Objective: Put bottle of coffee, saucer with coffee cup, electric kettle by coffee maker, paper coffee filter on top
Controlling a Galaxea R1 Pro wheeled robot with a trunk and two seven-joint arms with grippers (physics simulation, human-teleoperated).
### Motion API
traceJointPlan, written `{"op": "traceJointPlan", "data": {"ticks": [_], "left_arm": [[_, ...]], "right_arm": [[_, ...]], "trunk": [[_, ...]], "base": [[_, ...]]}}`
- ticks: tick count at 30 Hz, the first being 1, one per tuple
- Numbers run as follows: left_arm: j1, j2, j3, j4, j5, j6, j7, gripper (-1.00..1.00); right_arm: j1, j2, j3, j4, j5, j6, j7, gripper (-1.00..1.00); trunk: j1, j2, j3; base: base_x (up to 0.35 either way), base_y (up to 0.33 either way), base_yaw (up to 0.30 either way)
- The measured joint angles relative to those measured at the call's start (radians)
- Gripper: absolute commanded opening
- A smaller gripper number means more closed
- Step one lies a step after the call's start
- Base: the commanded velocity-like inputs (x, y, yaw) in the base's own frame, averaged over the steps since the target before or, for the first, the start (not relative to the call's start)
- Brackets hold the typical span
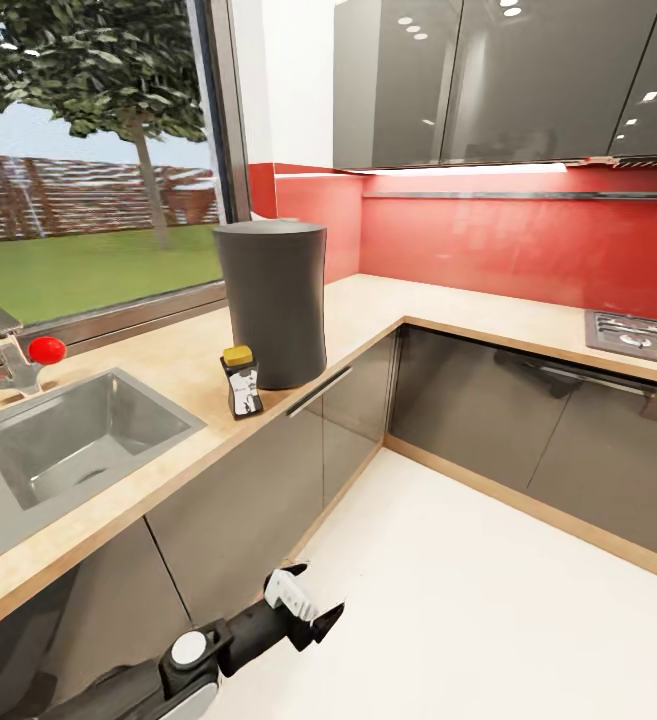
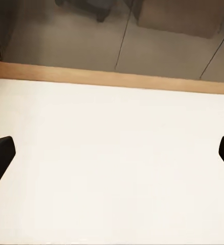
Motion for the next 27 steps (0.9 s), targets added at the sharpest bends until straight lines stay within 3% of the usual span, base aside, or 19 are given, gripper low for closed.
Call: {"op": "traceJointPlan", "data": {"ticks": [7, 11, 15, 16, 18, 20, 24, 27], "left_arm": [[0.091, 0.081, 0.002, -0.002, 0.000, -0.015, -0.107, 1.00], [0.135, 0.108, 0.004, 0.008, 0.000, -0.024, -0.128, 1.00], [0.213, 0.127, 0.017, 0.031, 0.000, -0.035, -0.142, 1.00], [0.278, 0.130, 0.066, 0.043, -0.001, -0.038, -0.146, 1.00], [0.340, 0.129, 0.121, 0.052, 0.000, -0.039, -0.151, 1.00], [0.384, 0.128, 0.164, 0.059, 0.000, -0.039, -0.168, 1.00], [0.445, 0.127, 0.212, 0.094, 0.000, -0.047, -0.201, 1.00], [0.509, 0.124, 0.293, 0.121, 0.000, -0.055, -0.211, 1.00]], "right_arm": [[0.000, 0.000, 0.000, 0.000, 0.000, 0.000, 0.000, 1.00], [0.000, 0.000, 0.000, 0.000, 0.000, 0.000, 0.000, 1.00], [0.000, 0.000, 0.000, 0.000, 0.000, 0.000, 0.000, 1.00], [0.000, 0.000, 0.000, 0.000, 0.000, -0.001, 0.000, 1.00], [0.000, 0.000, -0.001, 0.000, 0.000, -0.001, 0.000, 1.00], [0.000, 0.000, -0.001, 0.001, 0.000, -0.001, 0.000, 1.00], [0.000, 0.000, -0.002, 0.001, 0.000, -0.001, 0.000, 1.00], [0.000, 0.000, -0.002, 0.001, 0.001, 0.000, 0.000, 1.00]], "trunk": [[0.000, 0.000, 0.000], [0.000, 0.000, 0.000], [0.000, 0.000, 0.000], [0.000, 0.000, 0.000], [0.000, 0.000, 0.000], [0.000, 0.000, 0.000], [0.000, 0.000, 0.000], [0.000, 0.000, 0.000]], "base": [[0.000, 0.000, 0.000], [0.000, 0.000, 0.000], [0.000, 0.000, 0.000], [0.000, 0.000, 0.000], [0.000, 0.000, 0.000], [0.000, 0.000, 0.000], [0.000, 0.000, 0.000], [0.000, 0.000, 0.000]]}}
